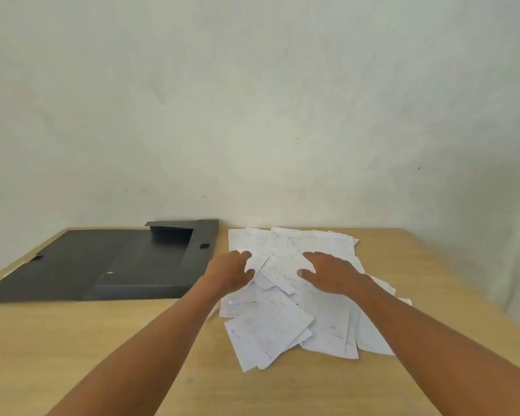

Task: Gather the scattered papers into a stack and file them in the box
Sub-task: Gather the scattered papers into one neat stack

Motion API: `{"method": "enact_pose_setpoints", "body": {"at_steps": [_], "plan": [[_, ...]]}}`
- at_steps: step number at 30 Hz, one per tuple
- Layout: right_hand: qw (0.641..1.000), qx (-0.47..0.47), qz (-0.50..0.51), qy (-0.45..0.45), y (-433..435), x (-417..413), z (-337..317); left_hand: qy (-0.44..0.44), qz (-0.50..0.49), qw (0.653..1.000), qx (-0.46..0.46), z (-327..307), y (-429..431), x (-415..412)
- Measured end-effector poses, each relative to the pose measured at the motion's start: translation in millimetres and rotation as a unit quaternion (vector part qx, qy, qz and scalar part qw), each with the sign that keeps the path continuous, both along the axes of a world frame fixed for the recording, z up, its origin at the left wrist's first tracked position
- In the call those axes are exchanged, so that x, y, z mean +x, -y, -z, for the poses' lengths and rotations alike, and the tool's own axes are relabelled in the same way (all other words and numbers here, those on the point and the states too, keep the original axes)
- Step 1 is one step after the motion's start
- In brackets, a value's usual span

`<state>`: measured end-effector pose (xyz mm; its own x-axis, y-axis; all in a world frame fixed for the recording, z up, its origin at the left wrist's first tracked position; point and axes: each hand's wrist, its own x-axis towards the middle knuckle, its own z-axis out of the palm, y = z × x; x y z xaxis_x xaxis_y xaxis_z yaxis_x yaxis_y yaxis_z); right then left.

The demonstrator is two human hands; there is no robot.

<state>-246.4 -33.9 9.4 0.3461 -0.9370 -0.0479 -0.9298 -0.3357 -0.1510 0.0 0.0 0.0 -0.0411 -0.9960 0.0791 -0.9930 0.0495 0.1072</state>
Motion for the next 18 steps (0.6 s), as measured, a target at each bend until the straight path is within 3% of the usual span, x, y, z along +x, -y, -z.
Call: {"method": "enact_pose_setpoints", "body": {"at_steps": [8,13,18], "plan": [[0.999,0.003,0.035,0.032,60,19,46,-0.064,-0.113,0.990,0.057,30,71,10],[0.998,-0.021,0.050,0.046,68,23,90,-0.020,-0.157,0.986,0.049,45,98,6],[0.996,-0.053,0.056,0.052,69,20,96,-0.182,-0.157,0.971,0.002,47,117,1]]}}
